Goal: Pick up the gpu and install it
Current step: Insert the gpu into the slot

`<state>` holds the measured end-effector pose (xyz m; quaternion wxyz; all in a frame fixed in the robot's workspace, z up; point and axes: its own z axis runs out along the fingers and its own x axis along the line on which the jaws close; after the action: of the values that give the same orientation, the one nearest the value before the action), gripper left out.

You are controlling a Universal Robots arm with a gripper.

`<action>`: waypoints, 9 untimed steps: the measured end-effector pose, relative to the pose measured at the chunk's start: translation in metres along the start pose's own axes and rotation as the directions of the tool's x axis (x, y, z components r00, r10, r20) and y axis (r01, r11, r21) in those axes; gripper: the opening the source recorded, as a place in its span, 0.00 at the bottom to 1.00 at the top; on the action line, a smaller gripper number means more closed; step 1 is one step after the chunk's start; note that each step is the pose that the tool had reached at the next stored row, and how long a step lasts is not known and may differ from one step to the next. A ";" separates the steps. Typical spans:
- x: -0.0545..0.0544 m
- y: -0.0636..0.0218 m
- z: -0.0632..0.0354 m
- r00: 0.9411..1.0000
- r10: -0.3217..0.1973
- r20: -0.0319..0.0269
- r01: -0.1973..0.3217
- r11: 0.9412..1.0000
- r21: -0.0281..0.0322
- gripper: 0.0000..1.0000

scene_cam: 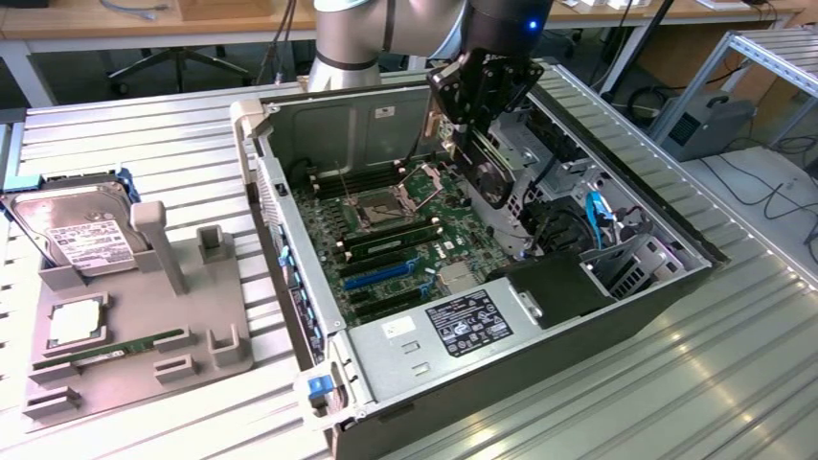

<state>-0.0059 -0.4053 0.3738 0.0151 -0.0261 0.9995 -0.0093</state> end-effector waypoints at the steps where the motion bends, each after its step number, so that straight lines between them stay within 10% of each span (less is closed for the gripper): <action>1: 0.000 0.0000 0.0000 1.000 -0.001 0.000 0.001 1.000 0.001 0.27; 9: 0.000 0.0000 0.0000 1.000 -0.004 0.000 0.004 1.000 0.003 0.27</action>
<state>-0.0059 -0.4053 0.3738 0.0151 -0.0281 0.9994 -0.0107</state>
